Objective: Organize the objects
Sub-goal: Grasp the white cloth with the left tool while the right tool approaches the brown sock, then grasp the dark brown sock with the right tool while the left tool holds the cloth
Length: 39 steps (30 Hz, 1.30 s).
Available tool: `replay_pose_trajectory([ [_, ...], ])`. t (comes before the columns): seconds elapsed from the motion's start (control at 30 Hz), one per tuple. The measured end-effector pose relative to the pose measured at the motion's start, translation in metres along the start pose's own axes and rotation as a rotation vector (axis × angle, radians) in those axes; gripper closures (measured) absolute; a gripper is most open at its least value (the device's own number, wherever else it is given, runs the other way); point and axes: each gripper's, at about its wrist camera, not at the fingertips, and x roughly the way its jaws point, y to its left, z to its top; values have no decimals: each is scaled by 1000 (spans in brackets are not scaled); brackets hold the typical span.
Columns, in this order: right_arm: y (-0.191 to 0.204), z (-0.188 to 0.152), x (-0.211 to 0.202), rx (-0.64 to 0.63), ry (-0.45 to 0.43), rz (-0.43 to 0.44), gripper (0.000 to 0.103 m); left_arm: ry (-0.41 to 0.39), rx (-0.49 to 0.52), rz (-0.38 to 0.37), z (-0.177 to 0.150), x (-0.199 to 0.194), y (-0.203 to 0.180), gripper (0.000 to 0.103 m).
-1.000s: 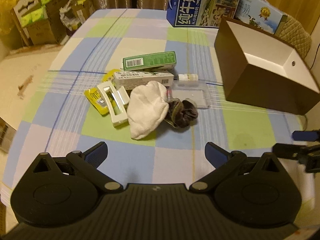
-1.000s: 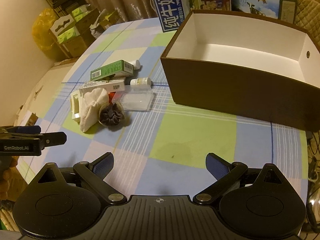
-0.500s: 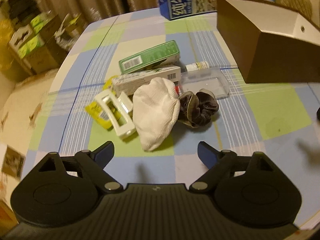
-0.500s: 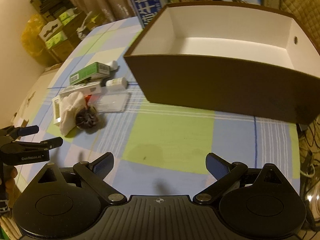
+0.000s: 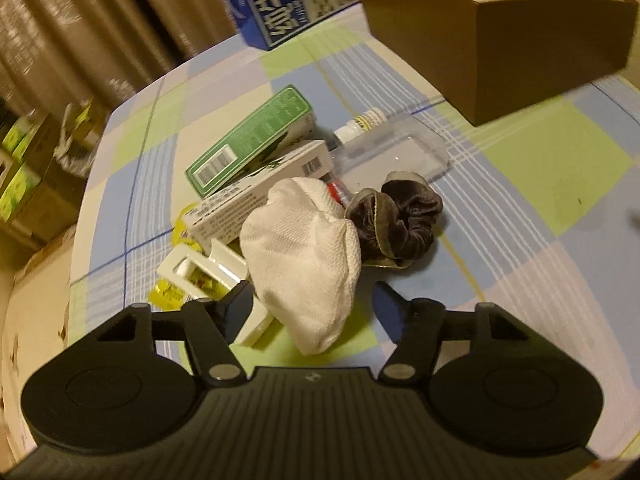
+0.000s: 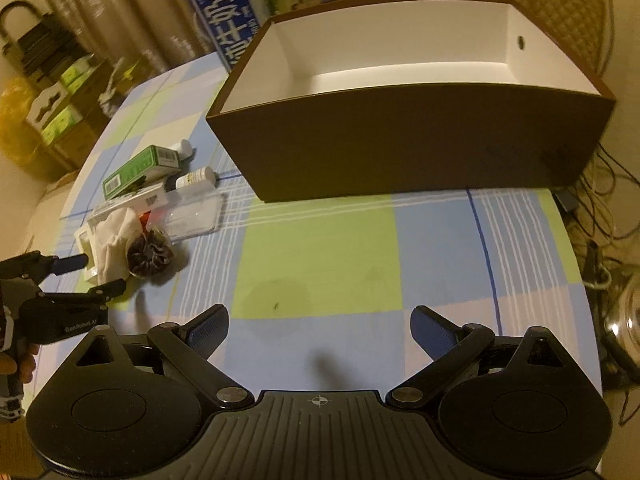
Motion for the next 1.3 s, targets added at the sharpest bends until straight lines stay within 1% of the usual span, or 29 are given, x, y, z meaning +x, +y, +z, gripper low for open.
replay_pose_trajectory([
  [0.07,4,-4,-2,25,-6,-12,7,-9,25,-22,-1,3,1,51],
  [0.13,8,-9,-3,44,-10,-25,8,-17,44,-45,-1,5,3,61],
  [0.17,11,-10,-3,51,-12,-31,8,-22,51,-54,-1,6,4,64],
  [0.2,13,-12,-3,57,-14,-35,8,-26,57,-59,-1,5,4,70],
  [0.27,19,-14,-4,66,-20,-43,8,-36,62,-78,-2,4,8,75],
  [0.3,22,-15,-3,68,-22,-46,8,-40,58,-89,-2,3,11,81],
  [0.33,25,-16,-3,71,-25,-49,8,-43,53,-100,-2,1,14,83],
  [0.53,44,-16,0,68,-40,-49,8,-59,-2,-159,-2,-10,32,87],
  [0.9,80,-5,13,0,-46,-22,10,-91,-162,-245,0,-41,72,90],
  [1.13,111,6,29,-71,-48,16,11,-123,-231,-248,-3,-61,98,91],
  [1.3,138,11,45,-143,-40,54,12,-140,-305,-243,-11,-73,121,91],
])
